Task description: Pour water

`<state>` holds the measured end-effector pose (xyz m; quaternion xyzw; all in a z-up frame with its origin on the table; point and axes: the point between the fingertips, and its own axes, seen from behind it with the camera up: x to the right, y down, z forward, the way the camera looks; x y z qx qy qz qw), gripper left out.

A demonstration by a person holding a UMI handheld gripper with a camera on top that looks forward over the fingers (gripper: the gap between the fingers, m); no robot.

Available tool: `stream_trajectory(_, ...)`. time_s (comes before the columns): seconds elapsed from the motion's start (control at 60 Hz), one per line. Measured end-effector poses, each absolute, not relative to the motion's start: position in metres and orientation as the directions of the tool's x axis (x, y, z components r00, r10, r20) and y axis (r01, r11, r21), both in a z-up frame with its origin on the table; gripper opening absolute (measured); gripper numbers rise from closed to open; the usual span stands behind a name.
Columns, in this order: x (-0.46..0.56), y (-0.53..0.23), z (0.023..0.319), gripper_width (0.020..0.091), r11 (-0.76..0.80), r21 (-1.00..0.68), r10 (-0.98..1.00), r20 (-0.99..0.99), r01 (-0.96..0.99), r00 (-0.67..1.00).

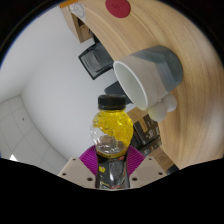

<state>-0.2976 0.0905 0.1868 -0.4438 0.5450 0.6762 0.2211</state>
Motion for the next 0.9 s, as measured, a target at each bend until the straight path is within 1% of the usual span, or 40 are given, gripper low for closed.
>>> stream_trajectory(0.117,-0.299,0.092,0.19,0.0329,-0.337,0.459,-0.186,-0.888,-0.822,-0.42)
stream_trajectory(0.183,-0.299,0.095,0.199,0.0328,-0.373,0.359,-0.168,-0.933,-0.856,-0.318)
stream_trajectory(0.25,-0.29,0.093,0.215,0.0329,-0.403,0.199,-0.112,-0.979,-0.893,-0.168)
stream_trajectory(0.333,-0.28,0.101,0.236,0.0331,-0.412,-0.101,-0.011,-0.993,-0.905,0.116)
stream_trajectory(0.45,-0.233,0.107,0.271,0.0332,-0.325,-0.496,0.113,-0.866,-0.805,0.488)
stream_trajectory(0.517,-0.197,0.106,0.289,0.0331,-0.247,-0.681,0.15,-0.729,-0.689,0.668)
stream_trajectory(0.583,-0.165,0.11,0.294,0.0332,-0.176,-0.829,0.155,-0.556,-0.531,0.816)
stream_trajectory(0.667,-0.123,0.106,0.281,0.0331,-0.123,-0.939,0.129,-0.337,-0.322,0.933)
stream_trajectory(0.7,-0.11,0.107,0.27,0.0332,-0.119,-0.962,0.113,-0.257,-0.244,0.96)
stream_trajectory(0.8,-0.068,0.107,0.229,0.033,-0.147,-0.988,0.052,-0.055,-0.047,0.997)
stream_trajectory(0.817,-0.06,0.105,0.218,0.0331,-0.146,-0.989,0.048,-0.022,-0.014,0.999)
stream_trajectory(0.833,-0.059,0.106,0.216,0.033,-0.156,-0.988,0.039,0.003,0.009,0.999)
stream_trajectory(0.85,-0.046,0.102,0.199,0.033,-0.148,-0.988,0.038,0.03,0.035,0.999)
stream_trajectory(0.9,-0.039,0.102,0.183,0.033,-0.187,-0.981,0.019,0.056,0.058,0.998)
